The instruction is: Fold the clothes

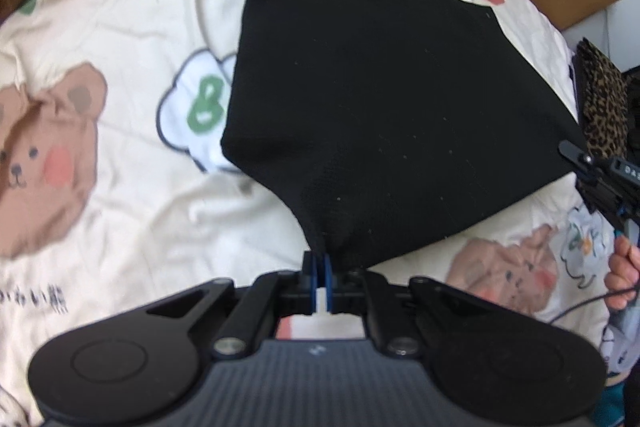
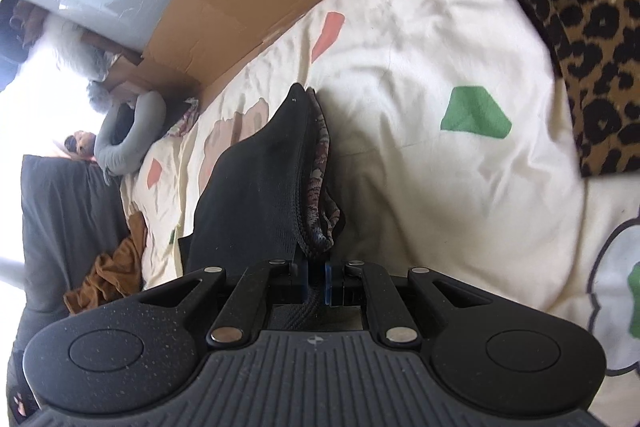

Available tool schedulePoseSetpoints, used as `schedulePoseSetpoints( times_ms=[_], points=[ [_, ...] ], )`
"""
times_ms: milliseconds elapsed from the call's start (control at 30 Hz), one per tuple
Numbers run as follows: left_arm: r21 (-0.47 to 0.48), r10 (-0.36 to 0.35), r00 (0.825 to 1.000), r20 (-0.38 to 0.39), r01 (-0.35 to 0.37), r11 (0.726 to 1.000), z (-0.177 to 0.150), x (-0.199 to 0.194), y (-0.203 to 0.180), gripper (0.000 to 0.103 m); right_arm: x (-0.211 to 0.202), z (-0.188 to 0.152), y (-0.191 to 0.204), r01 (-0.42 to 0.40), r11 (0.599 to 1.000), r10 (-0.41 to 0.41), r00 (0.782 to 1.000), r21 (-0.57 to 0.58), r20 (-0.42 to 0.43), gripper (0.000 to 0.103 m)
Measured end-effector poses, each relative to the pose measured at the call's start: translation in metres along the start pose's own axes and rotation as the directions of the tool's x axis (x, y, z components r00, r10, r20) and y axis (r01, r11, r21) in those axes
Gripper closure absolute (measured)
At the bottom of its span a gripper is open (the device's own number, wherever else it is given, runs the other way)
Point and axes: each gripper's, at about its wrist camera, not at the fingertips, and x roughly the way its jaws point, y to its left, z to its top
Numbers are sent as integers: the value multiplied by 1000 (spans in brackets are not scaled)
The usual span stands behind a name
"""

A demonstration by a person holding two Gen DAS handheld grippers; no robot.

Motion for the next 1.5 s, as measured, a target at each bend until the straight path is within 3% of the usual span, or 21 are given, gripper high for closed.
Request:
schedulePoseSetpoints(
  times_ms=[333,500,567,1300,1400,1500],
  points=[
    [64,19,990,-143,-10,998,-1,26,-30,99,-8,5,-8,30,1000,-30,999,3,27,98],
    [3,22,977,-210,-22,1000,-1,45,-45,99,-9,11,-12,49,999,-48,998,-10,32,98],
    [20,31,971,-237,-27,999,1,51,-54,99,-10,14,-14,54,998,-54,998,-11,40,98],
    [-52,-78,937,-342,64,997,-26,81,-111,99,-38,32,-39,152,988,-153,984,18,94,98],
    [-65,-42,929,-369,19,998,-32,89,-108,97,-33,31,-46,166,985,-169,981,40,100,97],
    [-70,6,908,-418,-39,997,-38,91,-103,99,-32,30,-50,160,984,-167,981,73,103,94]
  ],
)
